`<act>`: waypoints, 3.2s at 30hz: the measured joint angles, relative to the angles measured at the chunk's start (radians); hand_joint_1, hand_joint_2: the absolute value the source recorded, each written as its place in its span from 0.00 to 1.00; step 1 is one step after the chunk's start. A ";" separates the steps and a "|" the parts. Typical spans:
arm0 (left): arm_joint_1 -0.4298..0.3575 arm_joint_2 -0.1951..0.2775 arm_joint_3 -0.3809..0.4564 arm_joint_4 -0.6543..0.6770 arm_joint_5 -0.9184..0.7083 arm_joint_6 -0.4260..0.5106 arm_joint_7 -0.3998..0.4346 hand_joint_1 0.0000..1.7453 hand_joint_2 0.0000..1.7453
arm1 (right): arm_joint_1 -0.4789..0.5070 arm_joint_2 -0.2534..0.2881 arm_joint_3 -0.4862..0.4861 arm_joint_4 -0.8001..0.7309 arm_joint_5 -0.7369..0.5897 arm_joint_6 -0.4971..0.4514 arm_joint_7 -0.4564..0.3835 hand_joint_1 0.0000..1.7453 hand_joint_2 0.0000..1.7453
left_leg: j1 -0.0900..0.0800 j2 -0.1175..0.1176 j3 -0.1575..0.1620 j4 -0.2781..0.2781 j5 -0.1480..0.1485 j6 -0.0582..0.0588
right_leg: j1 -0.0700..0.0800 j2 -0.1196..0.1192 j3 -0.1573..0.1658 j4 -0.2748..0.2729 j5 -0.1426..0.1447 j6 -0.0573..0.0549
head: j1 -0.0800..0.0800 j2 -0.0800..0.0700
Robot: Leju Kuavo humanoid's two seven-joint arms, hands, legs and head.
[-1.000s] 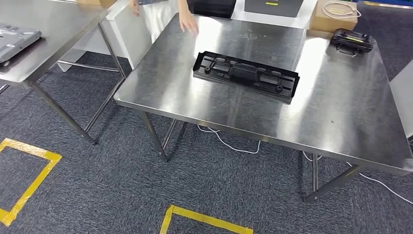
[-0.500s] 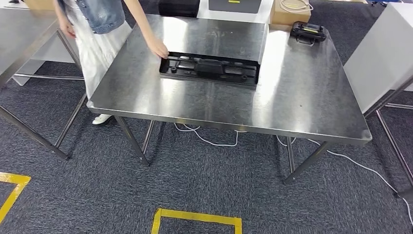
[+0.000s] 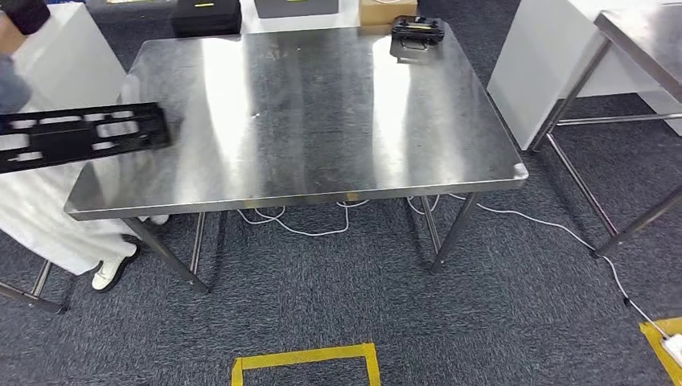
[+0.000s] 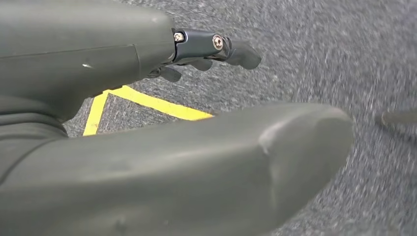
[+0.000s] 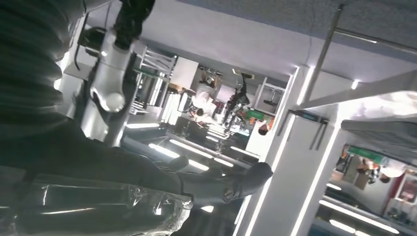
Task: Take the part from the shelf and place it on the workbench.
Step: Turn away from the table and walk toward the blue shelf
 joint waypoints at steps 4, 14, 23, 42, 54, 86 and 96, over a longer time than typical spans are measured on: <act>0.003 -0.005 0.000 0.001 -0.010 0.002 0.004 0.00 0.00 | 0.144 0.034 -0.059 -0.032 -0.040 -0.088 0.006 0.00 1.00 | 0.000 -0.031 0.049 -0.086 0.070 0.022 | 0.012 0.054 -0.002 0.000 0.005 -0.005 | 0.000 0.000; 0.005 -0.007 0.000 0.000 -0.046 -0.004 0.010 0.00 0.00 | 0.502 0.258 -0.269 -0.108 0.007 -0.205 0.055 0.00 1.00 | -0.005 -0.014 0.138 -0.295 0.163 0.056 | 0.023 0.003 -0.093 0.137 -0.053 0.013 | 0.010 0.000; 0.005 0.002 0.000 -0.002 -0.099 -0.016 0.022 0.00 0.00 | 0.639 0.505 -0.445 -0.064 0.075 -0.205 0.047 0.00 1.00 | -0.017 0.123 0.136 -0.287 0.153 0.017 | 0.021 -0.123 0.040 -0.023 -0.026 0.028 | 0.015 0.000; -0.004 0.026 -0.021 -0.003 -0.186 -0.045 0.025 0.00 0.00 | 0.685 0.722 -0.617 0.091 -0.004 -0.108 0.005 0.00 1.00 | 0.008 -0.034 0.176 -0.286 0.125 0.022 | 0.029 0.074 -0.029 0.010 0.018 0.000 | 0.001 0.000; -0.004 0.040 -0.084 0.000 -0.305 -0.098 0.176 0.00 0.00 | 0.672 0.818 -0.801 0.116 -0.133 0.025 -0.020 0.00 1.00 | -0.008 0.137 0.154 -0.284 0.140 -0.002 | 0.026 -0.116 0.048 -0.012 -0.039 0.009 | 0.001 0.000; 0.005 0.047 -0.166 0.016 -0.408 -0.173 0.484 0.00 1.00 | 0.662 0.820 -0.895 0.129 -0.164 0.184 -0.095 0.00 1.00 | -0.006 0.140 0.156 -0.287 0.142 -0.007 | 0.029 -0.092 0.053 -0.022 -0.042 -0.012 | -0.006 0.000; 0.011 0.045 -0.182 0.020 -0.443 -0.202 0.494 0.00 0.00 | 0.660 0.813 -0.895 0.130 -0.139 0.182 -0.087 0.00 1.00 | 0.013 -0.036 0.104 -0.127 0.070 -0.019 | 0.031 0.056 0.043 -0.010 -0.020 -0.046 | -0.008 0.000</act>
